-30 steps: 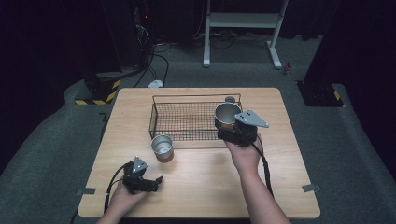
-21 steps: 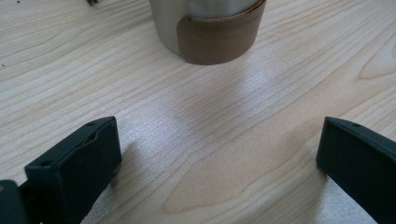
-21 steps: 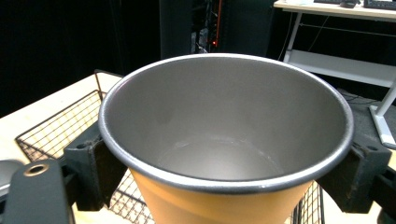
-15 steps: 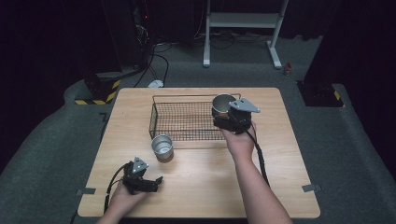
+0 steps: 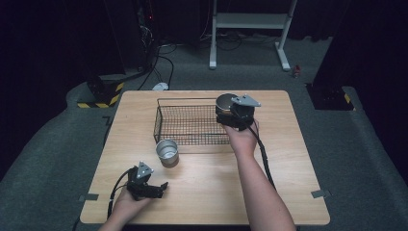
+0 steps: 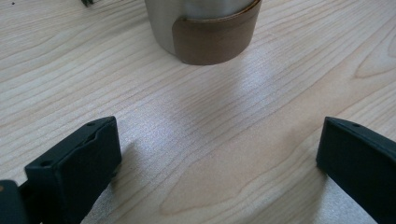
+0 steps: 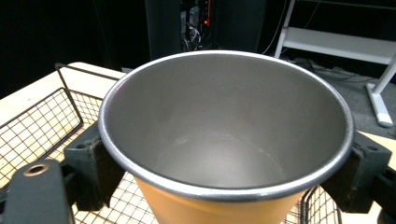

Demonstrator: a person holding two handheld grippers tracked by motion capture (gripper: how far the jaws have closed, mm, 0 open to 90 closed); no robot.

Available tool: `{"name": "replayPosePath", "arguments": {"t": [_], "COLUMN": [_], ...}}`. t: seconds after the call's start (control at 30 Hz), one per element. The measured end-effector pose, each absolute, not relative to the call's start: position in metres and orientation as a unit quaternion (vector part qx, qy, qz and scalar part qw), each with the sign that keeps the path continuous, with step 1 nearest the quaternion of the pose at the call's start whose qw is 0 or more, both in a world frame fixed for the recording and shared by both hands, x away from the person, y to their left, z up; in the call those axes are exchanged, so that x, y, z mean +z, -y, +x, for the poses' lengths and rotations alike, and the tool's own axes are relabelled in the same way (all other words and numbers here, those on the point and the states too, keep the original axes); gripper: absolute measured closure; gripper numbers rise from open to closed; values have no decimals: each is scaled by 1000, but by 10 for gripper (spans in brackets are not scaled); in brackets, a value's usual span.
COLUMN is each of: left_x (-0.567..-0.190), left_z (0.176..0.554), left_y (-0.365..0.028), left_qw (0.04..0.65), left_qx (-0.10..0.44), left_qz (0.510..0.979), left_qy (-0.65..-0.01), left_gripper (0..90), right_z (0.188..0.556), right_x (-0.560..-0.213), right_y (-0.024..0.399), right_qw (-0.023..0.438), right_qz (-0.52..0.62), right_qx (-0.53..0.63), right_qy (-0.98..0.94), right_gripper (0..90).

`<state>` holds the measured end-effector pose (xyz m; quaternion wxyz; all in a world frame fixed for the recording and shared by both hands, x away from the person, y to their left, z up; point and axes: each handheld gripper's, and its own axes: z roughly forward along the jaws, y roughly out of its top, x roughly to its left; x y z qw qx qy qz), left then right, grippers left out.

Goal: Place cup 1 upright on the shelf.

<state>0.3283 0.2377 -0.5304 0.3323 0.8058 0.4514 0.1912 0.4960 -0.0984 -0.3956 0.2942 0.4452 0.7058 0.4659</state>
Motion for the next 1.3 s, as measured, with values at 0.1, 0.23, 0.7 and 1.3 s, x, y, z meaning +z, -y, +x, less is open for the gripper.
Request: {"name": "replayPosePath", "arguments": {"t": [0.1, 0.23, 0.7, 1.3], "left_x": [-530, -531, -531, -530], "left_z": [328, 327, 327, 327], "left_y": [-238, -237, -237, -238], "left_qw": [333, 335, 336, 334], "left_qx": [193, 191, 190, 192], "left_qz": [806, 804, 804, 808], "left_qy": [-450, -452, -452, -445], "left_gripper": [3, 3, 3, 3], "right_z": [502, 509, 529, 536], "right_x": [-396, -399, -414, -443], "right_y": [94, 92, 80, 80], "right_qw": [292, 289, 279, 254], "right_qz": [449, 457, 472, 501], "right_qx": [460, 463, 431, 389], "right_qy": [-708, -703, -716, -730], "right_gripper": [136, 136, 136, 136]}}
